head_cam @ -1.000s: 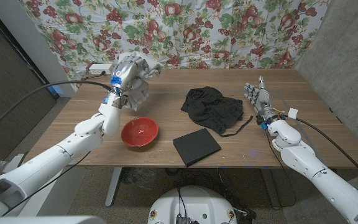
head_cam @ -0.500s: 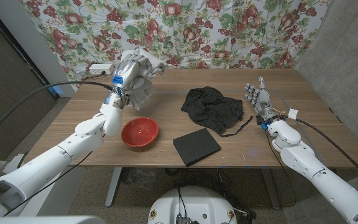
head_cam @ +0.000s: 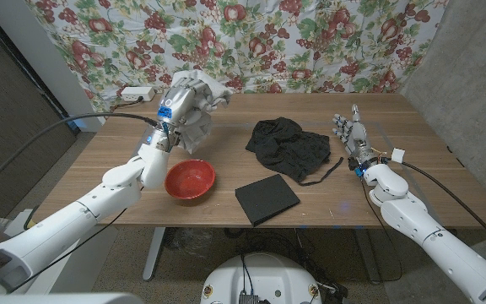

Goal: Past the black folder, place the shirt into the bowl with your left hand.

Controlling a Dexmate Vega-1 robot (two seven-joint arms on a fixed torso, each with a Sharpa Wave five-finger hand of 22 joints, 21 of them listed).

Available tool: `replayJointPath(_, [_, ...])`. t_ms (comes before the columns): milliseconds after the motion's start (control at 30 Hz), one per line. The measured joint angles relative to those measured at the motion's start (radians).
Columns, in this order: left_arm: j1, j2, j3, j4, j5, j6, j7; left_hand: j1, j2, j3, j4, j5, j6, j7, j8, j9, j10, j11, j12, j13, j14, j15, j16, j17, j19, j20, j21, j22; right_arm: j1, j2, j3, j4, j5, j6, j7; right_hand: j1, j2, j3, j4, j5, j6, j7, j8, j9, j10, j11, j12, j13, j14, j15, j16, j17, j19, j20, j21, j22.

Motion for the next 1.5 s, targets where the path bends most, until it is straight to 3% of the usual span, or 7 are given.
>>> replayJointPath(1500, [0.047,0.053,-0.024,-0.039,0.04,-0.118,-0.047,-0.017,-0.014,0.011,-0.011,-0.005,0.012,0.001,0.008,-0.014,0.012,0.002,0.002,0.002,0.0,0.0,0.023,0.002,-0.003,-0.003,0.007,0.04,0.008,-0.001,-0.009,0.0,-0.003,-0.016,0.0,0.0,0.0,0.003,-0.003,0.0,0.0,0.0,0.0,0.0,0.0,0.0,0.0,0.0,0.0,0.0,0.0,0.0,0.0,0.0,0.0,0.0])
